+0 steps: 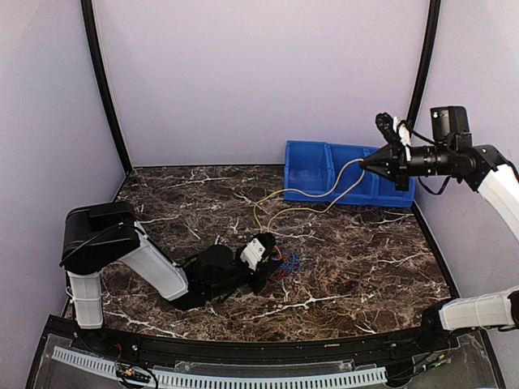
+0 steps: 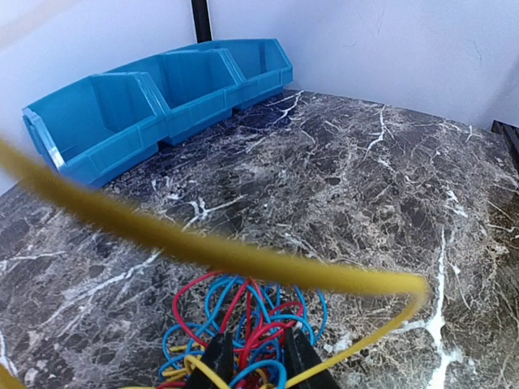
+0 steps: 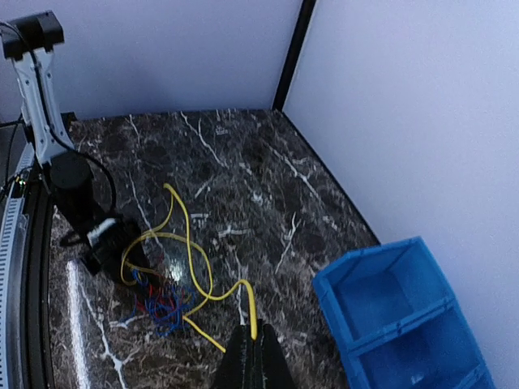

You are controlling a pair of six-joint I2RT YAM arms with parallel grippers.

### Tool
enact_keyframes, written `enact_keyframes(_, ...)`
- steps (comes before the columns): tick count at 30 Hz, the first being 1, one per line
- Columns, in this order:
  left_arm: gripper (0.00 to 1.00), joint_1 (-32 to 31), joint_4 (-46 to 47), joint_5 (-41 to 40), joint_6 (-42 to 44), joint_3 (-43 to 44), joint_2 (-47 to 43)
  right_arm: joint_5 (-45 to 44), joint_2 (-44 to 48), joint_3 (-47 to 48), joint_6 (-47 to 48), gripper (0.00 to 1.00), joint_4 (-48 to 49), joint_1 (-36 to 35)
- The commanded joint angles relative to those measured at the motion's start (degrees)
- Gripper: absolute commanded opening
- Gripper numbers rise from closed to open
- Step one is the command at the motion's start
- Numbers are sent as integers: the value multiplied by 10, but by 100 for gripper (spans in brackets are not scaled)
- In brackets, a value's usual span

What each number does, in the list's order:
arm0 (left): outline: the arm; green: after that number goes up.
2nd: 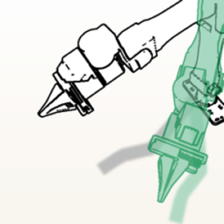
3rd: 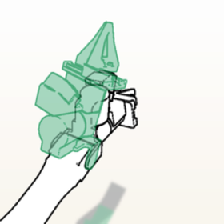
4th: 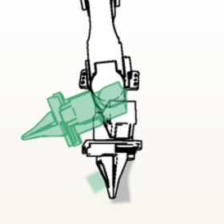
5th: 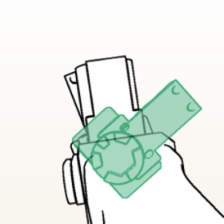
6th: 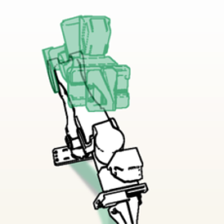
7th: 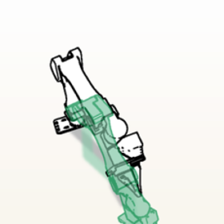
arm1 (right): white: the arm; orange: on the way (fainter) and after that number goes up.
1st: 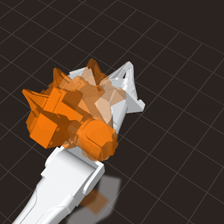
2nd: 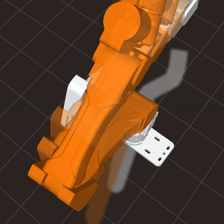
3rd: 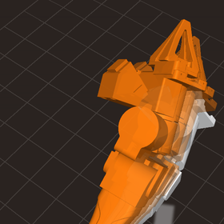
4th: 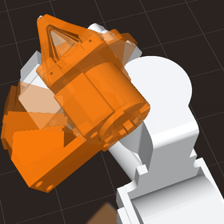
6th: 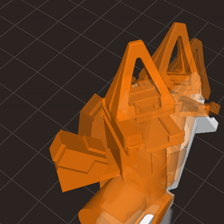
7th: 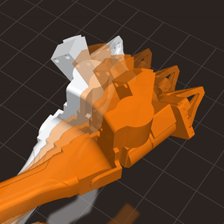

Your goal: Untangle the cables

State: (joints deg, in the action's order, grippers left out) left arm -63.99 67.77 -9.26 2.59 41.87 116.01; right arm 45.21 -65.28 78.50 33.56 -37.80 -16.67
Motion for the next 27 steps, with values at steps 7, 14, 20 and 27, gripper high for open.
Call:
enact_keyframes(7,23,0,-51,33,30,-39,-98,-282,151,-334,50,0,95,117)
enact_keyframes(14,23,0,-88,58,15,-26,-75,-235,122,-380,129,85,20,134)
enact_keyframes(20,24,0,-96,74,14,-19,-64,-193,110,-369,135,87,36,26)
enact_keyframes(27,24,0,-109,86,7,-20,-64,-187,-23,-311,134,79,89,-126)
